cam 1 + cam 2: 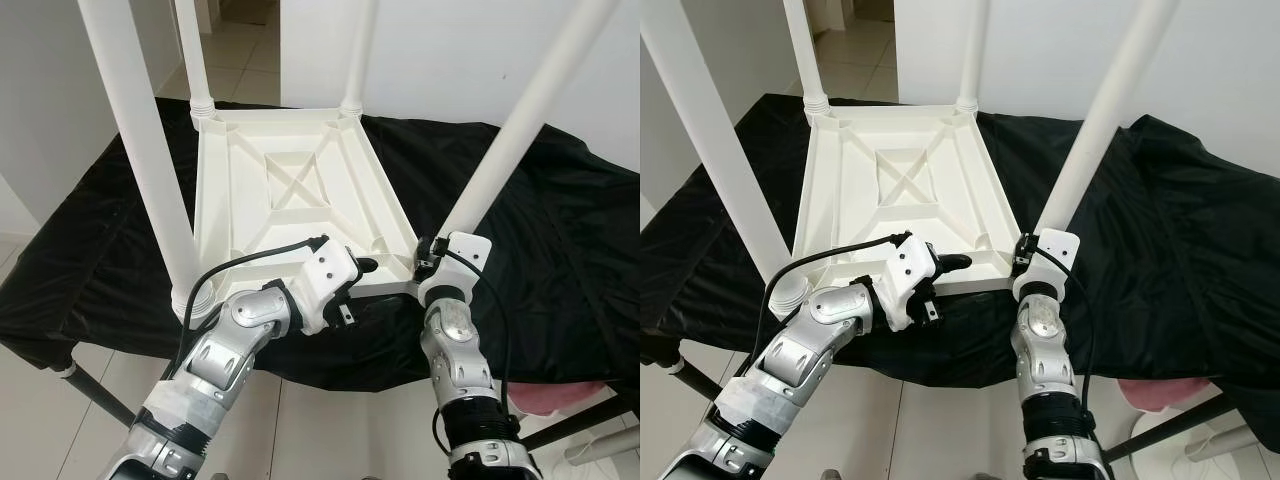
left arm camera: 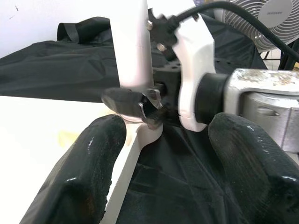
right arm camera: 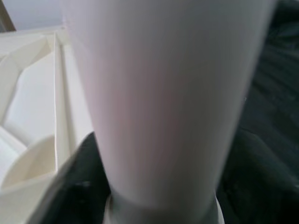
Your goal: Building children table
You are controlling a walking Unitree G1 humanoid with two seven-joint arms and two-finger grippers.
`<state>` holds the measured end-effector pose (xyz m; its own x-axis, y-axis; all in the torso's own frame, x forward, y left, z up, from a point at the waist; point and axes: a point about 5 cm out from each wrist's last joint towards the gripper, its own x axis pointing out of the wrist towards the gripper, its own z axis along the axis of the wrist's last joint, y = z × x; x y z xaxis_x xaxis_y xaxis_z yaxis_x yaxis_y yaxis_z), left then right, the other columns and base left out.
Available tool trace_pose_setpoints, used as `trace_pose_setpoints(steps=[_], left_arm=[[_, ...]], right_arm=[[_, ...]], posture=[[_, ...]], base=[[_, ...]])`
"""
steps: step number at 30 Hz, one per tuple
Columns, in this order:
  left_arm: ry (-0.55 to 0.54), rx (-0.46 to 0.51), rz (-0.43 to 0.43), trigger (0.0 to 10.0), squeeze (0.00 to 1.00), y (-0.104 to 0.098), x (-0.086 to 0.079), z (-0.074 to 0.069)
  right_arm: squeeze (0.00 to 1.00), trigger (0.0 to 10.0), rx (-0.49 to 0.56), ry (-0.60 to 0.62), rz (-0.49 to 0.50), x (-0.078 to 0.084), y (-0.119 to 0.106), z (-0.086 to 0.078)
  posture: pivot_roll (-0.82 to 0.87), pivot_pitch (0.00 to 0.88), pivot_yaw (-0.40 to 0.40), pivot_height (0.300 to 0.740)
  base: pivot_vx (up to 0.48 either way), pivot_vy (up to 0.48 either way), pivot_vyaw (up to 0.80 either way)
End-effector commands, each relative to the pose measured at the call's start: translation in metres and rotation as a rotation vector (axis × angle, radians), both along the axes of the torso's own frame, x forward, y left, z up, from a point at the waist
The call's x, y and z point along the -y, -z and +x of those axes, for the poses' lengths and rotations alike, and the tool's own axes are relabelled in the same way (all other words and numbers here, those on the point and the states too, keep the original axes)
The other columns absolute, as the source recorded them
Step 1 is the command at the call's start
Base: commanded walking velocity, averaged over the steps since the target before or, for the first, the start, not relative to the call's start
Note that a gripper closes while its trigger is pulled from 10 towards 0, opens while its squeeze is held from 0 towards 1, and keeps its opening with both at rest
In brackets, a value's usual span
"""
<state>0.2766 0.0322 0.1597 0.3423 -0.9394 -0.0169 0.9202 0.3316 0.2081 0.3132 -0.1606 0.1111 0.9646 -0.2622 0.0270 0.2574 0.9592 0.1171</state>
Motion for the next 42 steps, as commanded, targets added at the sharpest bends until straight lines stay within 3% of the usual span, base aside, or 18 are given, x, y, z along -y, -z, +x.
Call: trace_pose_setpoints(steps=[1,4,5,14,16,18,20,24,27,29,33,37,42], left_arm=[[-0.033,0.005,-0.009,10.0,0.0,-0.002,-0.001,0.002],[-0.038,0.008,-0.011,10.0,0.0,-0.002,-0.002,0.001],[-0.064,0.02,-0.01,10.0,0.0,0.0,-0.006,0.0],[-0.082,0.014,-0.007,10.0,0.0,0.006,-0.011,-0.006],[-0.075,-0.045,-0.037,10.0,0.0,0.012,-0.022,-0.016],[-0.075,-0.045,-0.037,10.0,0.0,0.012,-0.022,-0.016],[-0.076,-0.091,-0.063,10.0,0.0,0.015,-0.036,-0.025],[-0.081,-0.109,-0.074,10.0,0.0,0.015,-0.043,-0.029],[-0.098,-0.143,-0.052,10.0,0.0,0.016,-0.065,-0.04],[-0.092,-0.156,-0.02,10.0,0.0,0.014,-0.076,-0.049],[-0.084,-0.158,0.005,10.0,0.0,0.01,-0.081,-0.054],[-0.057,-0.167,0.072,10.0,0.0,0.001,-0.097,-0.067],[-0.052,-0.192,0.114,10.0,0.0,0.0,-0.105,-0.074]], right_arm=[[1.0,10.0,0.008,0.009,-0.017,0.01,-0.001,-0.003],[0.99,10.0,0.027,0.003,-0.034,0.014,-0.004,-0.005],[0.0,10.0,0.086,-0.026,-0.085,0.017,-0.008,-0.018],[0.0,10.0,0.115,-0.045,-0.118,0.019,-0.006,-0.037],[0.0,10.0,0.129,-0.107,-0.125,0.014,0.0,-0.058],[0.0,10.0,0.129,-0.107,-0.125,0.014,0.0,-0.058],[0.0,10.0,0.137,-0.174,-0.122,0.009,0.004,-0.074],[0.0,10.0,0.14,-0.203,-0.13,0.007,0.005,-0.08],[0.0,10.0,0.148,-0.29,-0.119,0.0,0.006,-0.088],[0.0,10.0,0.151,-0.382,-0.102,-0.01,0.006,-0.09],[0.0,10.0,0.151,-0.446,-0.074,-0.018,0.005,-0.09],[0.0,10.0,0.158,-0.567,-0.047,-0.029,0.002,-0.081],[0.0,10.0,0.164,-0.6,-0.055,-0.029,-0.001,-0.071]], posture=[[-0.04,0.0,-0.027,0.74],[-0.04,0.0,-0.028,0.74],[-0.03,0.0,-0.032,0.74],[-0.03,0.0,-0.033,0.74],[-0.04,0.0,-0.029,0.74],[-0.04,0.0,-0.029,0.74],[-0.04,0.0,-0.025,0.74],[-0.04,0.0,-0.025,0.74],[-0.02,0.0,-0.022,0.74],[-0.02,0.0,-0.023,0.74],[-0.01,0.0,-0.024,0.74],[0.02,0.005,-0.033,0.74],[0.03,0.002,-0.041,0.74]], base=[[0.0,0.0,0.0],[0.0,0.0,0.0],[0.0,0.0,0.0],[0.0,0.0,0.0],[0.0,0.0,0.0],[0.0,0.0,0.0],[0.0,0.0,0.0],[0.0,0.0,0.0],[0.0,0.0,0.0],[0.0,0.0,0.0],[0.0,0.0,0.0],[0.0,0.0,0.0],[0.0,0.0,0.0]])
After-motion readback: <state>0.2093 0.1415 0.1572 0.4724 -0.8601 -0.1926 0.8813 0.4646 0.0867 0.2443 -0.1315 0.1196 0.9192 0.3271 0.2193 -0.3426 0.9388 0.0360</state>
